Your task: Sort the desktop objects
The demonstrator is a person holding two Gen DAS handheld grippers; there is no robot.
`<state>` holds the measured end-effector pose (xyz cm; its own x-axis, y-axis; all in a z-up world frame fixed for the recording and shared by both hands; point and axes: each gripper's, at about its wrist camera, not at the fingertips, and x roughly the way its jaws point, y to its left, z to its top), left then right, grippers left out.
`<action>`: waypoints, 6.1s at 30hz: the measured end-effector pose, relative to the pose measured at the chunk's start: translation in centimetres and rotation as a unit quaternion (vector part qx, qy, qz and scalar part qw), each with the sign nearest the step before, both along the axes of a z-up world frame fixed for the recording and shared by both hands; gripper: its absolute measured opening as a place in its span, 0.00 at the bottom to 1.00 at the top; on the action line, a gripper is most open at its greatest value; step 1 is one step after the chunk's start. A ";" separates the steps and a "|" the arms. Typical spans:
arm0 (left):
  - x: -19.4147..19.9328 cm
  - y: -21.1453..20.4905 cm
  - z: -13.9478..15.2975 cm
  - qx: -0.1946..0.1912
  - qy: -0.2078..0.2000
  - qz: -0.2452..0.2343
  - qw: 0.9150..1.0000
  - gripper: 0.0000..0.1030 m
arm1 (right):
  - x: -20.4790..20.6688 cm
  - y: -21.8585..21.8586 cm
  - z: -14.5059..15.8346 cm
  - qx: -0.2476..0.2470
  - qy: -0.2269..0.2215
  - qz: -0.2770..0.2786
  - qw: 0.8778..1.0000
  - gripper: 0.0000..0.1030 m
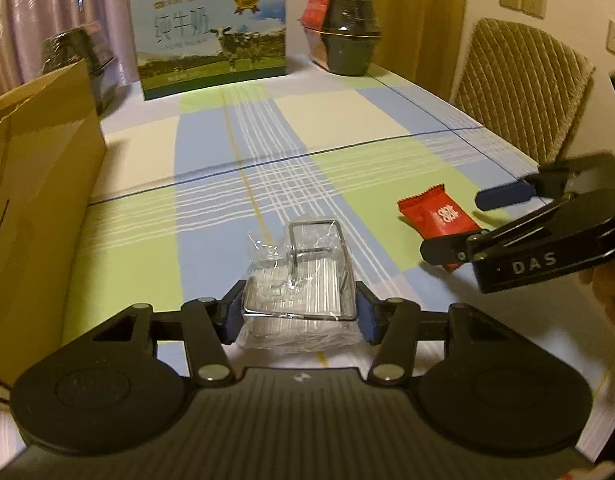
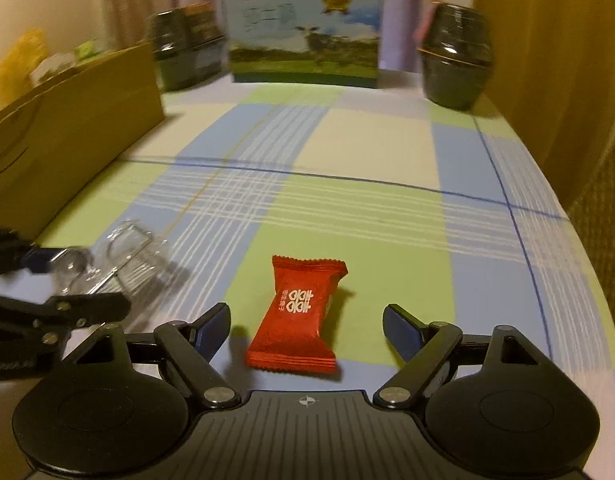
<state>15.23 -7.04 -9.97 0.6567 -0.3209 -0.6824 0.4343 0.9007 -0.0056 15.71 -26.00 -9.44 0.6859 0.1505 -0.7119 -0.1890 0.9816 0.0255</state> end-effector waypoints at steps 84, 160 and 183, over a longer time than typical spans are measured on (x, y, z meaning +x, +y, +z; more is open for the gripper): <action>-5.5 16.5 17.3 -0.018 -0.110 0.141 0.984 0.48 | -3.1 18.0 18.1 0.118 -0.160 0.063 0.978 0.25; 2.9 28.4 13.4 -0.004 -0.067 0.182 0.981 0.63 | 7.4 28.1 13.1 0.164 -0.067 0.091 0.980 0.52; -2.4 27.0 16.6 -0.007 -0.075 0.221 0.972 0.93 | 2.0 25.7 15.9 0.152 -0.052 0.083 0.984 0.91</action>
